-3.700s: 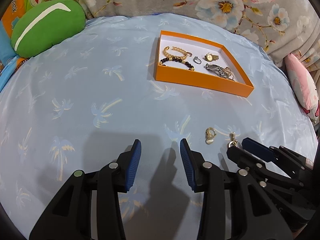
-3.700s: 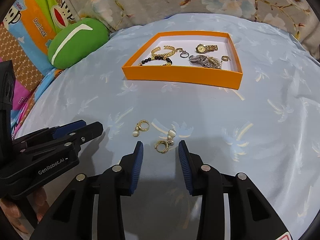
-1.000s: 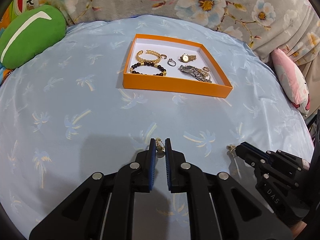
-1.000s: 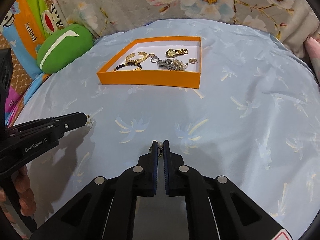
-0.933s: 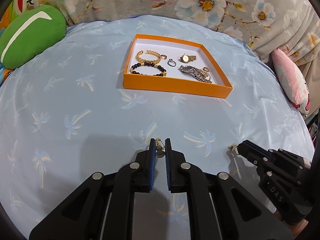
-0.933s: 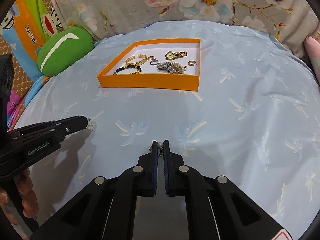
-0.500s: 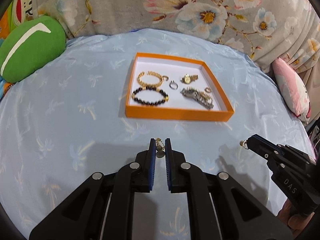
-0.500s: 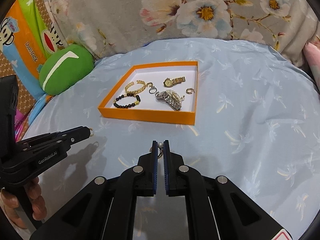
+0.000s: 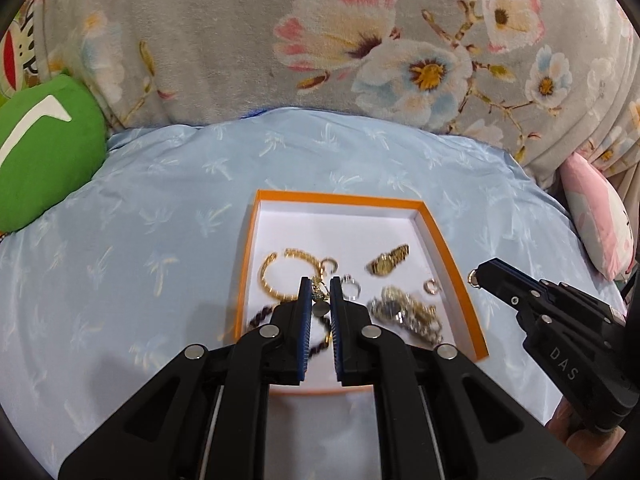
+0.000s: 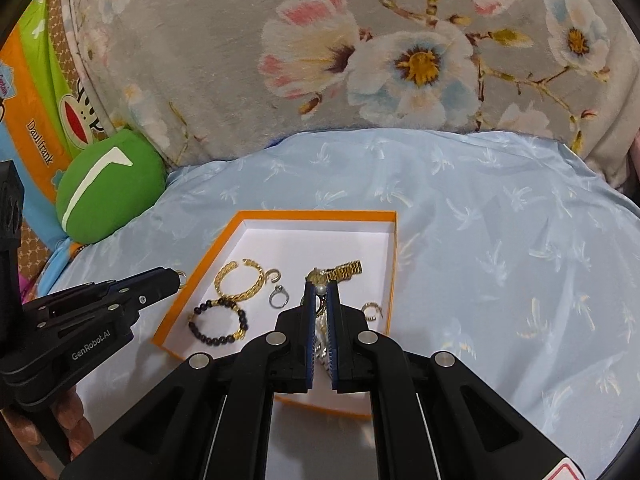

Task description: Organize jewelry

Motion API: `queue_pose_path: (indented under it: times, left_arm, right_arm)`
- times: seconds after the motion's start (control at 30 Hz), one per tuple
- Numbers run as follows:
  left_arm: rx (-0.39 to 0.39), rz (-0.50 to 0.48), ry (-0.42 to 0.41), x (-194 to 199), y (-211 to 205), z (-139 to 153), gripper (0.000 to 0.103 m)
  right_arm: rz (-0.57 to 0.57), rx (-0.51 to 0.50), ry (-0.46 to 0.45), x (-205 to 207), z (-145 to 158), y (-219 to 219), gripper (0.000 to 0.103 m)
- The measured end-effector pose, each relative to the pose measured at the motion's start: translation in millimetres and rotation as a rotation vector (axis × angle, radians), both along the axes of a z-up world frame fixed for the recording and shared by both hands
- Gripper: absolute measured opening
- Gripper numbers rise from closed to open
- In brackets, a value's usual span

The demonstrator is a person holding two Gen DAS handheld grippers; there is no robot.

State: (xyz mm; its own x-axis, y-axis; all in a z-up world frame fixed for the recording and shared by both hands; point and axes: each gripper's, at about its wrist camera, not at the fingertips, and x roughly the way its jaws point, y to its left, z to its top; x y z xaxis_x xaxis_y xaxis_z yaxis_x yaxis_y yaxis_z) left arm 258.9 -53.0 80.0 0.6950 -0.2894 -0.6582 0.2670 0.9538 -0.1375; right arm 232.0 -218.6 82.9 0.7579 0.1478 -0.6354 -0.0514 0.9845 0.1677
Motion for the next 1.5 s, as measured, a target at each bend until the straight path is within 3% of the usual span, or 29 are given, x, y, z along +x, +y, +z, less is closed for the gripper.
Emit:
queue_pose_path:
  times: [0.23,0.3,0.37,0.5,0.7,0.93,1.07,1.23,1.5]
  left_arm:
    - [0.008,-0.019,0.033,45,-19,-17,0.01]
    - [0.006,-0.01,0.04,52,-21,-22,0.018]
    - [0.001,0.008,0.045,55,-18,-25,0.034]
    - [-0.019,0.033,0.038,51,-7,-23,0.038]
    - [-0.013,0.057,0.017,25,12,-15,0.038]
    - [-0.015,0.048,0.023,-25,30,-12,0.038]
    - [0.001,0.032,0.024,-60,33,-16,0.038]
    - [0.0,0.021,0.049,-97,34,-29,0.038]
    - [0.043,0.044,0.092,-135,29,-53,0.038]
  right_arm:
    - [-0.007,0.003,0.023,41,-18,-3,0.005]
    - [-0.014,0.006,0.037,48,-26,-6,0.005]
    - [-0.02,0.006,0.048,53,-31,-8,0.005]
    - [-0.036,0.028,0.055,54,-35,-15,0.007]
    - [-0.05,0.026,0.013,28,-17,-19,0.007]
    - [-0.071,0.054,0.015,-34,-8,-25,0.008]
    - [-0.07,0.06,0.051,-73,-14,-19,0.01]
    - [-0.077,0.038,0.094,-117,-29,-7,0.021]
    - [-0.059,0.037,0.147,-153,-47,13,0.022]
